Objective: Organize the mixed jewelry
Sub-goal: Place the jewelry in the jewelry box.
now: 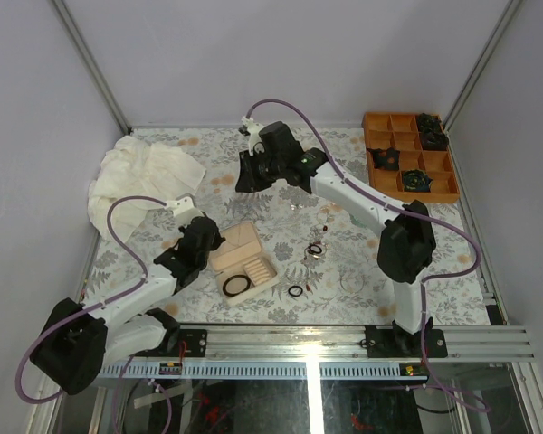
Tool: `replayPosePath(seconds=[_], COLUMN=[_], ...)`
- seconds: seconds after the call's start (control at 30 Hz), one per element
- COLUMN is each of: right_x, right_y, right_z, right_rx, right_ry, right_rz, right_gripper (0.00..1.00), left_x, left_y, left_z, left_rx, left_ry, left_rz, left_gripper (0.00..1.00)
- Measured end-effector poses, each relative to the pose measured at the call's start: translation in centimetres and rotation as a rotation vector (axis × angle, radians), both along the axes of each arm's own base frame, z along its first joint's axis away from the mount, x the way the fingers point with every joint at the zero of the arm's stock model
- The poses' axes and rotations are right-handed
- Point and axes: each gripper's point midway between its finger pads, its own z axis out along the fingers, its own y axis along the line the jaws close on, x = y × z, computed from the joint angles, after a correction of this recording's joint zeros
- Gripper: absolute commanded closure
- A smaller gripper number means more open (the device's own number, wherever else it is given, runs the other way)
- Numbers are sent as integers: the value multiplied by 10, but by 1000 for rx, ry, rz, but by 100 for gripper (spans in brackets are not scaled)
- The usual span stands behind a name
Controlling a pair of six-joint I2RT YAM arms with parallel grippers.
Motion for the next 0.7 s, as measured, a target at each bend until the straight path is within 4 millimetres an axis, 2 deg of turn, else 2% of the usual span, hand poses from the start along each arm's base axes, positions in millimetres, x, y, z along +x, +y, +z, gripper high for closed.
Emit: replayPosePath(seconds=[0.7], right_x=[6], right_y=[8], right_z=[-7], right_rx=[21], right_ry=[24], right_rz=[7], right_gripper=[84], left_x=[5], left_y=[2], left_z=[-1], left_rx=[-29], left_ry=[2], left_rz=[-14], left_gripper=[100])
